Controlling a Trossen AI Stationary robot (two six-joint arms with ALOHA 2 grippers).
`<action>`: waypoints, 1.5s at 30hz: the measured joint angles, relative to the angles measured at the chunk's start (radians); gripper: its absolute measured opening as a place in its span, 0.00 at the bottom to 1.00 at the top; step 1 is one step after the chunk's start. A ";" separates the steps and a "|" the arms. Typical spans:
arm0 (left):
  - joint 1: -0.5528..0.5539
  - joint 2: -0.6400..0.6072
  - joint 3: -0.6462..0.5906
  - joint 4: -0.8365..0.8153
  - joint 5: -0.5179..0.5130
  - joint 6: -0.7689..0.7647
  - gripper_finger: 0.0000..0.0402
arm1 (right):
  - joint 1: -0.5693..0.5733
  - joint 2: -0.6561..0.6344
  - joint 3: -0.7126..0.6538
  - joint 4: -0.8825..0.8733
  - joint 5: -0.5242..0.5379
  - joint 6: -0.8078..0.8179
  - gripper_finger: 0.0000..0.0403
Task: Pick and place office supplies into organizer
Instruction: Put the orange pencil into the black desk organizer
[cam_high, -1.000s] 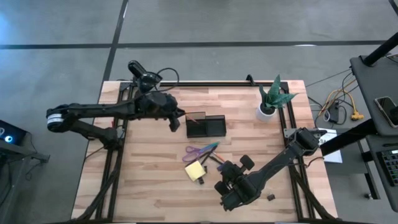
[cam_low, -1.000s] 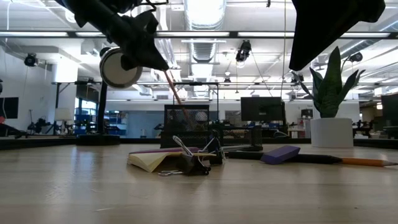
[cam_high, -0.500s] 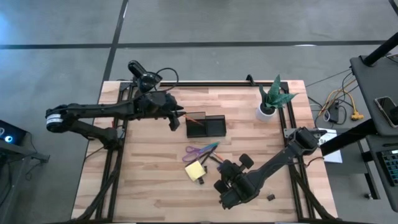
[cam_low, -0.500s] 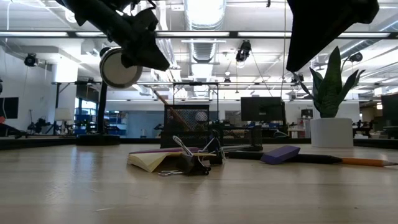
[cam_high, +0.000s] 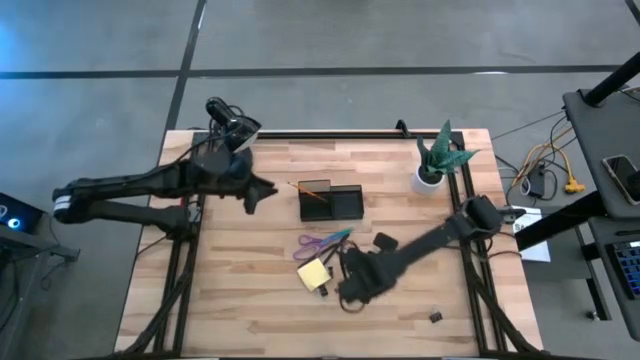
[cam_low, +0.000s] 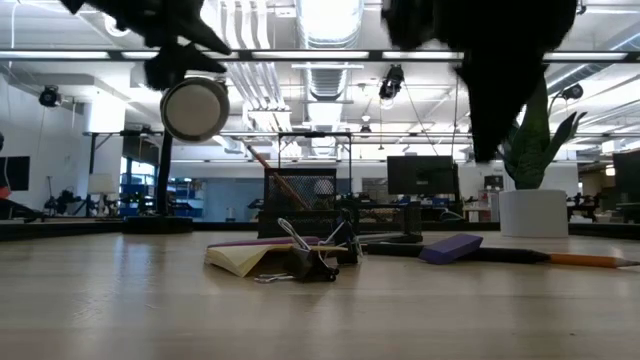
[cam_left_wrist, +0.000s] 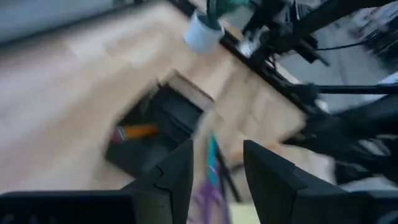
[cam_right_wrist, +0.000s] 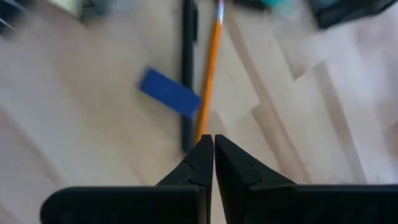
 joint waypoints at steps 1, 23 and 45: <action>-0.002 -0.012 -0.018 0.001 0.029 -0.039 0.30 | -0.023 0.000 -0.020 0.007 -0.031 -0.035 0.02; -0.151 -0.328 -0.269 -0.045 0.187 -0.295 0.30 | -0.132 -0.409 -0.610 0.636 -0.166 0.000 0.04; -0.151 -0.503 -0.439 -0.028 0.159 -0.464 0.31 | 0.125 -0.294 -0.655 0.639 -0.231 0.153 0.37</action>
